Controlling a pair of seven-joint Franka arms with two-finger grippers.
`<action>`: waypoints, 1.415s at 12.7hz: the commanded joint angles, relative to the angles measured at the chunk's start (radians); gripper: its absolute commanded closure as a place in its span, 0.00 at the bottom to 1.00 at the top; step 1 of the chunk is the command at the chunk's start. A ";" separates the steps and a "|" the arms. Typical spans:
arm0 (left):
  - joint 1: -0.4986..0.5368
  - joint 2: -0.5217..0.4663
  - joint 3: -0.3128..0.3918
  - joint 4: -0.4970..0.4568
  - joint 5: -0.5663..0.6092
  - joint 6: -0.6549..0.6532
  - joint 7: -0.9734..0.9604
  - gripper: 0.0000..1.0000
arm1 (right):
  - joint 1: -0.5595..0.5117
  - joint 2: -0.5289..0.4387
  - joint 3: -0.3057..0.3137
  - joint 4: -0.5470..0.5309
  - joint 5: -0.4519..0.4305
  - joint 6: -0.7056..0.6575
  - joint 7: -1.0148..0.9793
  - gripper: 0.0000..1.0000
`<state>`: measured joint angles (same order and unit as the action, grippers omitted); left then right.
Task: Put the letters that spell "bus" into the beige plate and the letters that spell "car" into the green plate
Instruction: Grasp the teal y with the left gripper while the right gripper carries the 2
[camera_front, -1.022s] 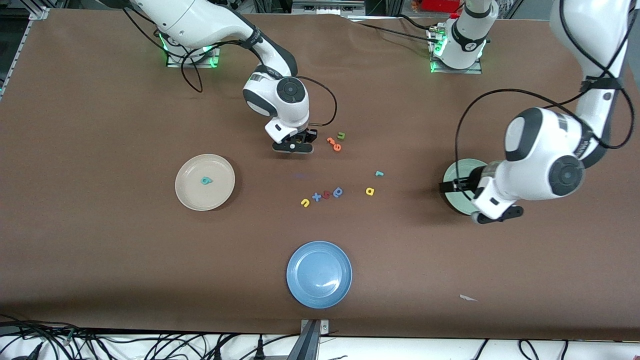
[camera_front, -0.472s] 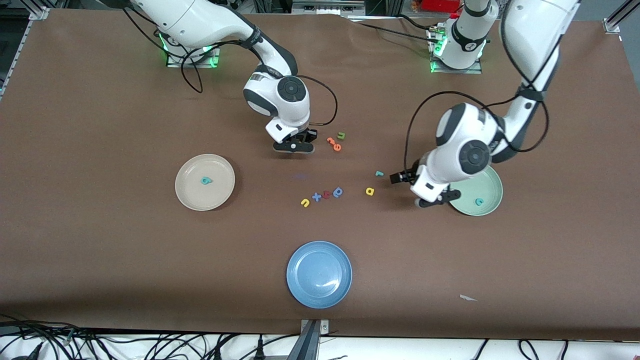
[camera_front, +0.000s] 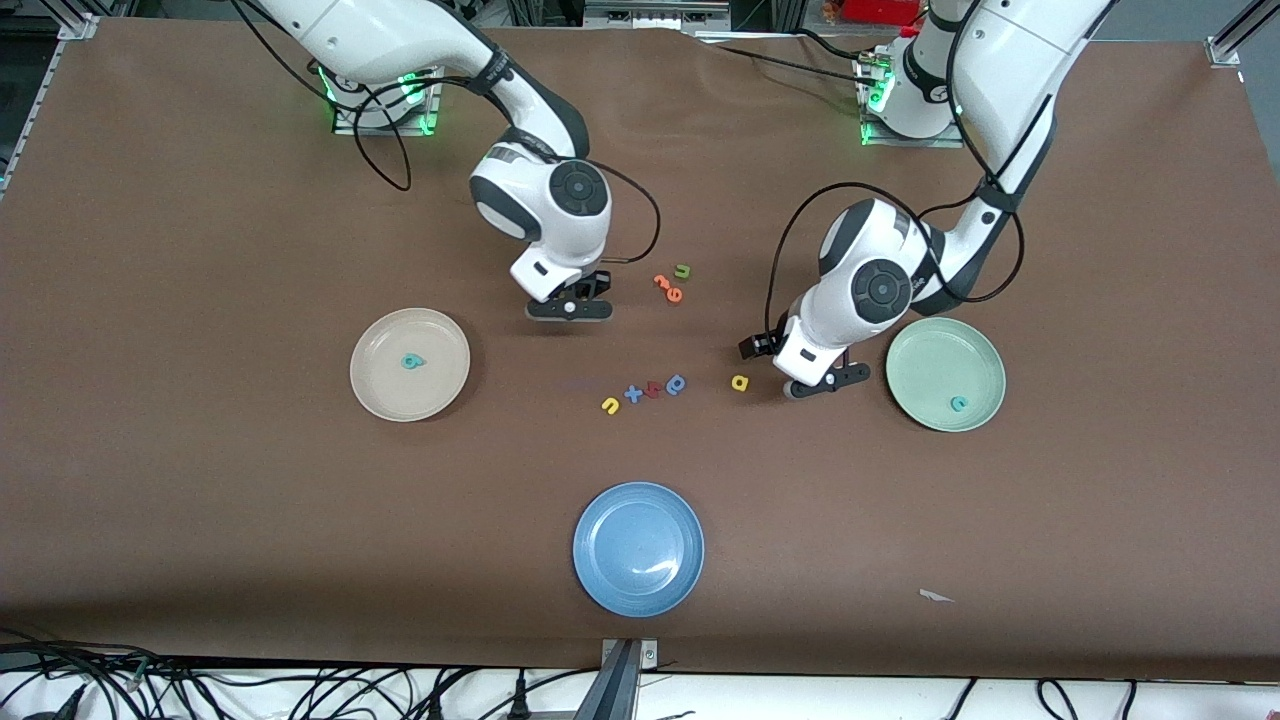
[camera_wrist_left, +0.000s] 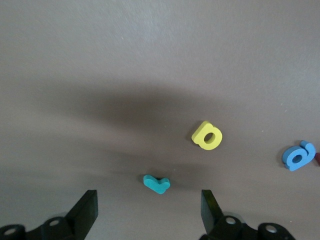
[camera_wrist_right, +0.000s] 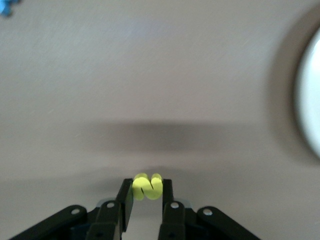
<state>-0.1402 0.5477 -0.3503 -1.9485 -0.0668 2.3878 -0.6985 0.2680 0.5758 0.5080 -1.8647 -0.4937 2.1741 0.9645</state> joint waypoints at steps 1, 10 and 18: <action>-0.033 0.024 0.016 0.008 0.106 0.014 -0.083 0.10 | -0.099 -0.051 0.011 -0.010 0.001 -0.060 -0.210 0.87; -0.070 0.067 0.016 0.017 0.196 0.056 -0.184 0.30 | -0.364 -0.045 0.009 -0.103 0.037 0.060 -0.701 0.87; -0.068 0.083 0.019 0.025 0.252 0.056 -0.203 0.35 | -0.429 -0.022 0.047 -0.111 0.040 0.101 -0.708 0.06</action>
<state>-0.1974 0.6175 -0.3399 -1.9433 0.1526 2.4387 -0.8671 -0.1467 0.5797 0.5202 -1.9872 -0.4734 2.3215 0.2740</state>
